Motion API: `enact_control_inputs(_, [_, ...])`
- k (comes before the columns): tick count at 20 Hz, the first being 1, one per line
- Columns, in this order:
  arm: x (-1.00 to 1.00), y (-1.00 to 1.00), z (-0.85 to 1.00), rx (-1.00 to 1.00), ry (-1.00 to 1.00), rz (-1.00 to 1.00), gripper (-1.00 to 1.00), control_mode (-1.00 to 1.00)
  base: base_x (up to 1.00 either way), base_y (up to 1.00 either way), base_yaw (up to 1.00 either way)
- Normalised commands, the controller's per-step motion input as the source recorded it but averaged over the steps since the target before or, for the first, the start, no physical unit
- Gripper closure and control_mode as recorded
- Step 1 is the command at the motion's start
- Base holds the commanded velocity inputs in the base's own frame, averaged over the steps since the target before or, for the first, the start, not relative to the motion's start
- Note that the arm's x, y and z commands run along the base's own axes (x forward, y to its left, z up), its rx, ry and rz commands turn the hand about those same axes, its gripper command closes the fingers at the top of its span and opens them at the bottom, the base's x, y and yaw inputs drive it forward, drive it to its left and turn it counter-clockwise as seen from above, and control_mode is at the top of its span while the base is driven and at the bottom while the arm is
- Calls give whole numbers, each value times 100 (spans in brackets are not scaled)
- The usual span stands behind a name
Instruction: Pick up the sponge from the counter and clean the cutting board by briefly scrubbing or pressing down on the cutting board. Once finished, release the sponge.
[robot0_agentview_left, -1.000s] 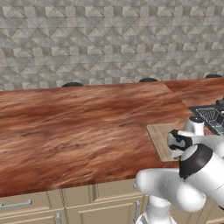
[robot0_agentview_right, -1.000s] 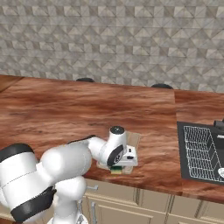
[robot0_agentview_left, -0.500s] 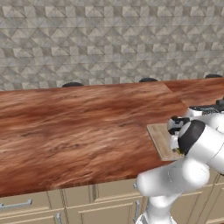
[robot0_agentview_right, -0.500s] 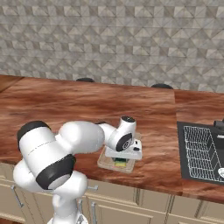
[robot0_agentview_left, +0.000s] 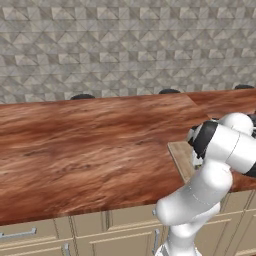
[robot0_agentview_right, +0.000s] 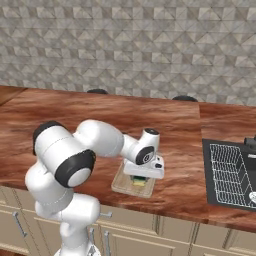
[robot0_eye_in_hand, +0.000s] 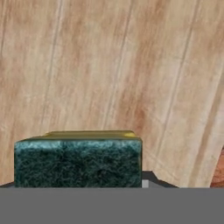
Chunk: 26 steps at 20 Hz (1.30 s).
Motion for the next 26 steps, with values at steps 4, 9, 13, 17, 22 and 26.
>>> enact_control_inputs(4, [32,15,-43,0,0,0,100,-100,0,0,0])
enact_control_inputs(9, [62,11,0,0,0,0,100,-100,0,0,0])
enact_control_inputs(13, [69,6,0,0,0,0,100,-100,0,0,0])
enact_control_inputs(17, [72,3,-9,0,0,0,100,-100,0,0,0])
enact_control_inputs(22, [70,0,-12,0,0,0,100,-100,0,0,0])
enact_control_inputs(26, [64,16,-14,0,0,0,100,-100,0,0,0])
